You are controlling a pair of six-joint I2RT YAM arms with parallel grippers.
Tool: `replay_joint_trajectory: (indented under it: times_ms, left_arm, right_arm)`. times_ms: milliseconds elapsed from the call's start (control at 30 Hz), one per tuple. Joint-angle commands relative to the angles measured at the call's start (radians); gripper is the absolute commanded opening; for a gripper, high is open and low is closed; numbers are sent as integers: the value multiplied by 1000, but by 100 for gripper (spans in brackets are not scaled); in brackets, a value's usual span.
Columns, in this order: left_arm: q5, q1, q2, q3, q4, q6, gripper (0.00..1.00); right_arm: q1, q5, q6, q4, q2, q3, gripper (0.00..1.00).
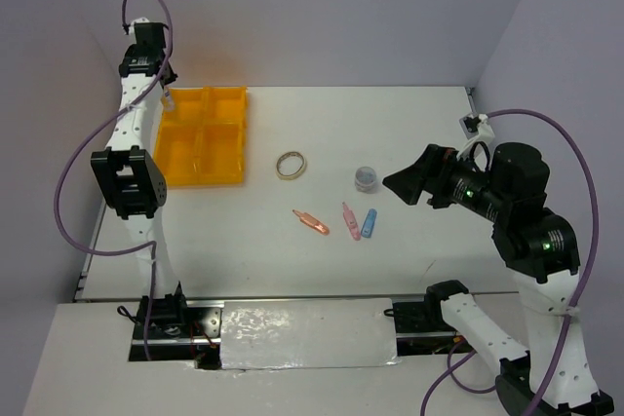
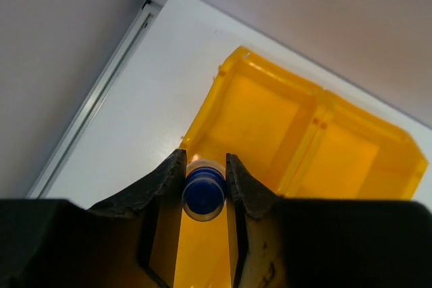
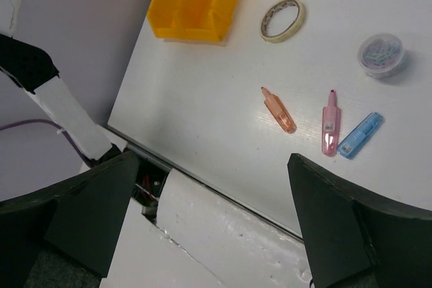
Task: Sort the stationery into containers
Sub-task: Place the stationery in the storage box.
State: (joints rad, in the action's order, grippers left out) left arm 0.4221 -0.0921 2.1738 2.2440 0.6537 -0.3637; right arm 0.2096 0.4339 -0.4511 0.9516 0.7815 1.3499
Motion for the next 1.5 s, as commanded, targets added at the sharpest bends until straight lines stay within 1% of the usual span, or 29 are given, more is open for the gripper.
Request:
replay_joint_trajectory:
  times_ms: [0, 133, 233, 367, 500, 633, 800, 900, 1033, 1133, 1200, 1300, 1333, 1367, 1400, 1433, 1467]
  left_arm:
    - [-86, -3, 23, -14, -178, 28, 0]
    - [-120, -14, 4, -96, -250, 11, 0]
    - [-138, -15, 11, -113, -289, 12, 0]
    - [-120, -15, 70, -58, -246, 5, 0]
    - [-102, -15, 80, -87, -252, 6, 4]
    - [-112, -15, 113, -83, -244, 5, 4]
    - [-109, -15, 116, -58, -232, 8, 4]
    - [-100, -15, 115, -46, -224, 19, 6]
    - [-59, -9, 119, -37, -194, 22, 8]
    - [-46, -11, 124, -46, -186, 25, 17]
    - [-54, -11, 138, -32, -163, 25, 22]
    - [-68, -9, 146, -11, -143, 16, 55]
    - [-72, -11, 143, -11, -144, 8, 75]
    - [-86, -11, 141, 0, -147, 6, 87]
    - [-95, -11, 139, 15, -137, 0, 95]
    - [-108, -11, 136, 35, -134, -1, 99]
    - [-117, -11, 130, 63, -134, -4, 99]
  right_arm:
    - [4, -24, 20, 16, -21, 8, 100]
    - [4, -44, 2, 22, -27, 6, 100]
    - [4, -37, -30, 7, -37, -12, 100]
    - [4, -58, -46, 19, -50, -14, 100]
    - [4, -73, -57, 33, -59, -24, 100]
    - [4, -73, -70, 24, -67, -41, 100]
    - [4, -73, -75, 21, -62, -51, 100]
    - [4, -77, -80, 12, -65, -64, 100]
    - [4, -61, -90, -10, -68, -84, 100]
    - [4, -67, -89, -14, -70, -90, 100]
    - [4, -69, -86, -13, -67, -94, 100]
    - [4, -64, -86, -17, -65, -94, 100]
    - [4, -61, -87, -19, -65, -95, 100]
    - [4, -60, -87, -20, -64, -97, 100]
    - [4, -60, -86, -24, -62, -97, 100]
    - [4, -61, -84, -24, -59, -98, 100]
    - [5, -57, -84, -28, -57, -100, 100]
